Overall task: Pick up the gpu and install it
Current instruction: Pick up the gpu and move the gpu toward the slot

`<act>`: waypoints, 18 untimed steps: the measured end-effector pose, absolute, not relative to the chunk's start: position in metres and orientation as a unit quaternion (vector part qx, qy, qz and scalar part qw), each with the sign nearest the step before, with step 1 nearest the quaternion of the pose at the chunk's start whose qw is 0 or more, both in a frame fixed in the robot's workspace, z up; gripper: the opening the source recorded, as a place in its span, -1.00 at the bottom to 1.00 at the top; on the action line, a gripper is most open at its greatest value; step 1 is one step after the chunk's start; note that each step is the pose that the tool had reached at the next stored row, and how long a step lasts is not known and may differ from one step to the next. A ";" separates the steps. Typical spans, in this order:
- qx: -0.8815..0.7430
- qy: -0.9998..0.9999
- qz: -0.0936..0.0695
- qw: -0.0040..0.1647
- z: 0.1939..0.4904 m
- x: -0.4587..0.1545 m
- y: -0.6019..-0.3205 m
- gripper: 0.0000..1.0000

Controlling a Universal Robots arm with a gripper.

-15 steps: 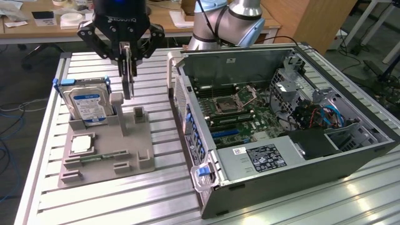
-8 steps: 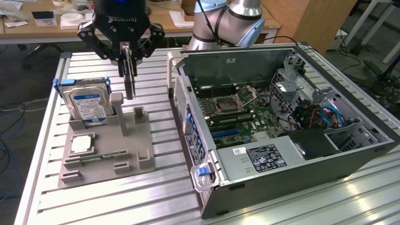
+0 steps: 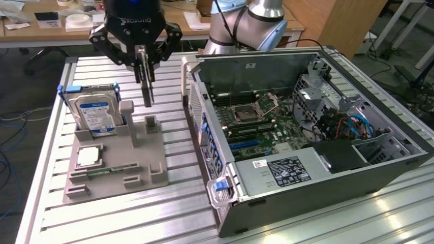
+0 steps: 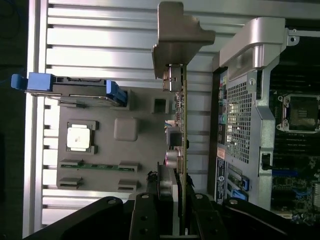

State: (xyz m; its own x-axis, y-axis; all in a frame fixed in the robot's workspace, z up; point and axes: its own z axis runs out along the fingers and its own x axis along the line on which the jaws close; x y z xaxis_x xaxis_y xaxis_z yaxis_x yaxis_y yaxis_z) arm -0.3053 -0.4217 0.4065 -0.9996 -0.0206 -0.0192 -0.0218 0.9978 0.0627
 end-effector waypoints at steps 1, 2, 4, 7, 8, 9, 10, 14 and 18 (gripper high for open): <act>-0.011 0.999 0.032 0.011 0.406 -0.305 -0.422 -0.44; -0.011 0.999 0.032 0.011 0.406 -0.304 -0.422 -0.44; -0.011 0.999 0.031 0.012 0.406 -0.300 -0.422 -0.44; -0.011 1.000 0.014 0.011 0.406 -0.297 -0.422 -0.44; -0.011 1.000 0.008 0.011 0.406 -0.296 -0.422 -0.44; -0.011 1.000 0.003 0.011 0.406 -0.295 -0.422 -0.44; -0.011 1.000 0.001 0.011 0.406 -0.293 -0.422 -0.44; -0.011 1.000 0.000 0.011 0.406 -0.284 -0.422 -0.44; -0.011 1.000 0.000 0.011 0.406 -0.269 -0.422 -0.44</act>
State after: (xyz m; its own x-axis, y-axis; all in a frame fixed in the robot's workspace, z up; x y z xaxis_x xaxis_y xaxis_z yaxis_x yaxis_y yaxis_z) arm -0.2691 -0.4216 0.4063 -0.9995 -0.0216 -0.0222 -0.0216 0.9998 -0.0008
